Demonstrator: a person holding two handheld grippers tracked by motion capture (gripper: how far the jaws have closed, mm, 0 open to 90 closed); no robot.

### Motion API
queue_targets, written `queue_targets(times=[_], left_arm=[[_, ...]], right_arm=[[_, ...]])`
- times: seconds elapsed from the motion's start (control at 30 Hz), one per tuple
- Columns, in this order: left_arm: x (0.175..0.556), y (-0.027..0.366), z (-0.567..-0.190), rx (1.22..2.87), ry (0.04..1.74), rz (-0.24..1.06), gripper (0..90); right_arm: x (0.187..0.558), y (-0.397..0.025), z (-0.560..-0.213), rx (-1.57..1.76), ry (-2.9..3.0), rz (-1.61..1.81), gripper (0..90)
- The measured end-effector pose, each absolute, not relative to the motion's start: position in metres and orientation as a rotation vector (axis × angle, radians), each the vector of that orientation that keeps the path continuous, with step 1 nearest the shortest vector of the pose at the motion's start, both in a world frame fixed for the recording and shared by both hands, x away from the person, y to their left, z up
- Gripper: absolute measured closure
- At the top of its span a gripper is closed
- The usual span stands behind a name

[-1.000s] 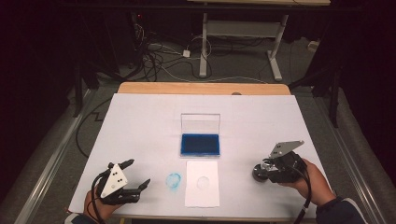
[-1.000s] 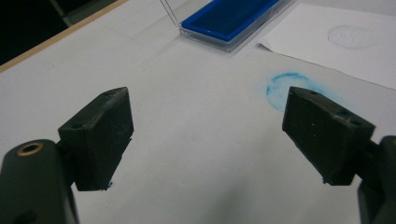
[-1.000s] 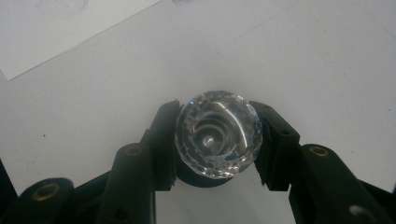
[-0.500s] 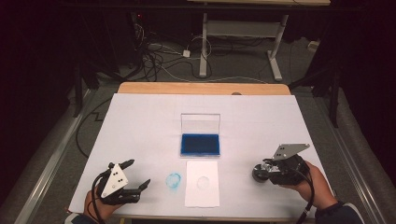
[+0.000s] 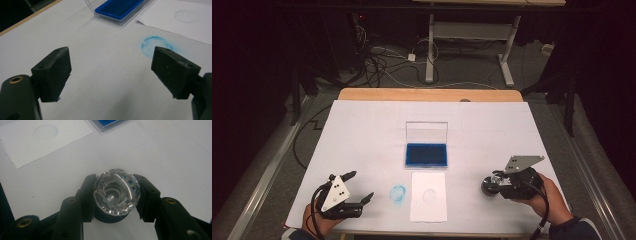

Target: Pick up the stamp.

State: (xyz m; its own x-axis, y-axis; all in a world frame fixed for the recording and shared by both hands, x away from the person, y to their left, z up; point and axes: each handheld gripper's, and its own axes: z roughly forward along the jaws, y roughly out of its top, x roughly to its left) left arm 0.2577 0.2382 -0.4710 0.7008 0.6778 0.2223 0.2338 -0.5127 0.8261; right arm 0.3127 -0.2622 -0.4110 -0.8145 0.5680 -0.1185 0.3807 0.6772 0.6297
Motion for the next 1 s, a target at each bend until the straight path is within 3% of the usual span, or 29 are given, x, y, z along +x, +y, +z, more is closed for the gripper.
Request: queue_targets(times=[1.0], left_arm=[[0.266,0.236,-0.475,2.100,0.690,0.646,15.5]], right_arm=[[0.319,-0.254,-0.398,0.718,2.563,0.899,56.4]])
